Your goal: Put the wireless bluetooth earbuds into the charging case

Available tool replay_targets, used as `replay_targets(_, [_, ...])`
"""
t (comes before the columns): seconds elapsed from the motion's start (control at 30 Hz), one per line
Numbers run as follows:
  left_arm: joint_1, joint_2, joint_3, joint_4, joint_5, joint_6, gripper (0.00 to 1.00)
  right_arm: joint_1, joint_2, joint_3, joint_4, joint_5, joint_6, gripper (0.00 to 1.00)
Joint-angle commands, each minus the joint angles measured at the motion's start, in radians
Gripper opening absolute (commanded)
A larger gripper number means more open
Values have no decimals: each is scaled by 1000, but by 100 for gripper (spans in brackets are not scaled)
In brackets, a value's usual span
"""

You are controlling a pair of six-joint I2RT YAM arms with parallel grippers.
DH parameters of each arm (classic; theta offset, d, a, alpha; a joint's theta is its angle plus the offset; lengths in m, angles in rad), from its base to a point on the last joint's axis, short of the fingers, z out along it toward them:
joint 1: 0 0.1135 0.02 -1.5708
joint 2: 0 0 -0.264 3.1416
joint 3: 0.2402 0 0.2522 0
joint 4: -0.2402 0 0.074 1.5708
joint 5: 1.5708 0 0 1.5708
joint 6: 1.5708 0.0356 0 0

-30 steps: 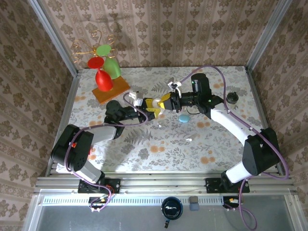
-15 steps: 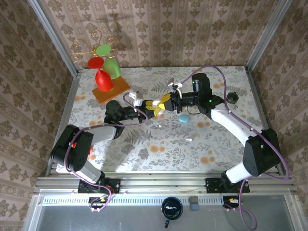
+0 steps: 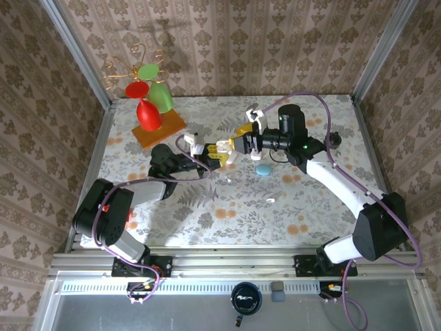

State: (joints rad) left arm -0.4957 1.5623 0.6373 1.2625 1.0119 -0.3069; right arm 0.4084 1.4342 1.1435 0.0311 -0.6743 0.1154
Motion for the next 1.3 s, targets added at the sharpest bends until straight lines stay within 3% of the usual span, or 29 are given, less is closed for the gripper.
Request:
replay_targets(0.0, [0, -12, -31, 34, -5, 106, 1, -6, -14, 21, 0, 62, 43, 59])
replay_targets(0.2, [8, -11, -76, 33, -24, 245, 6, -37, -35, -38, 26, 143, 203, 65])
replay_targets(0.37, [17, -12, -91, 34, -29, 282, 5, -44, -58, -36, -217, 357, 296, 58])
replay_targets(0.57, [22, 10, -83, 34, -10, 290, 5, -71, -108, -132, -440, 508, 410, 56])
replay_targets(0.9, [21, 29, -61, 34, 10, 294, 5, -155, -187, -352, -622, 443, 561, 54])
replay_targets(1.27, [15, 36, -59, 35, 14, 296, 5, -147, -79, -491, -413, 254, 685, 48])
